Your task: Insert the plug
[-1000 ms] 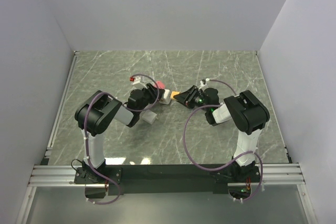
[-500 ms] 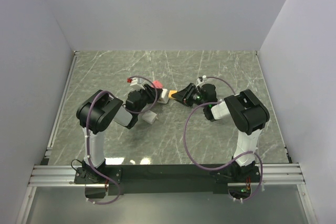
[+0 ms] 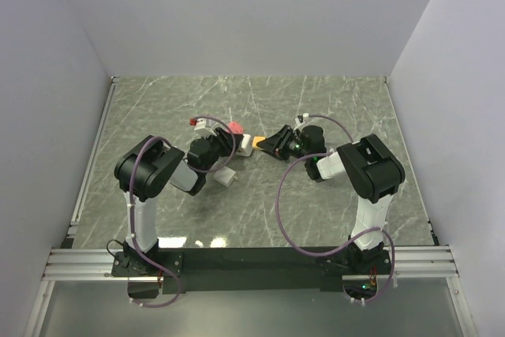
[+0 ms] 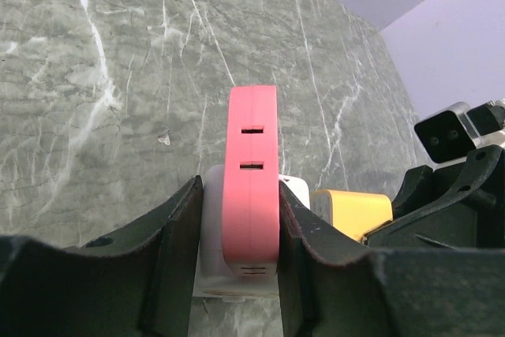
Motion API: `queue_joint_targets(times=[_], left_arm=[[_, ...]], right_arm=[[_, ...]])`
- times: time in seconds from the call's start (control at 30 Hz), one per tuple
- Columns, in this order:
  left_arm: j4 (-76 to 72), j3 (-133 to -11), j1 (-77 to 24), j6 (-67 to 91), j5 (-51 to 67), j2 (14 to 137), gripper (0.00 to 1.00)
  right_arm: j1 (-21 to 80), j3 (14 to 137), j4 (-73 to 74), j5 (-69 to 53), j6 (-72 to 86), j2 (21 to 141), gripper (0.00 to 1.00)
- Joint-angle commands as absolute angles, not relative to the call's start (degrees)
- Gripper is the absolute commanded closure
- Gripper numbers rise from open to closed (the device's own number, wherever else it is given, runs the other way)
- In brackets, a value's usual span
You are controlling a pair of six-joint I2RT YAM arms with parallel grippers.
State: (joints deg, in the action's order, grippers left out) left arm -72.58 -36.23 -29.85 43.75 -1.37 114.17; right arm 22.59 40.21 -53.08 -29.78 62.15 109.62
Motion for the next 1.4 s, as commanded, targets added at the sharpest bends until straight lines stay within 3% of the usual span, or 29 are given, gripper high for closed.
queue_joint_targets(times=[0.0, 1.37], left_arm=[[-68.47, -34.01, -32.52, 43.86, 11.07, 114.52, 0.64], [-72.95, -33.13, -33.40, 46.32, 14.41, 116.19, 0.65]], right_arm=[[24.52, 43.15, -53.96, -31.64, 62.49, 109.16, 1.00], [25.31, 44.47, -58.36, -31.20, 66.01, 113.20, 1.00]])
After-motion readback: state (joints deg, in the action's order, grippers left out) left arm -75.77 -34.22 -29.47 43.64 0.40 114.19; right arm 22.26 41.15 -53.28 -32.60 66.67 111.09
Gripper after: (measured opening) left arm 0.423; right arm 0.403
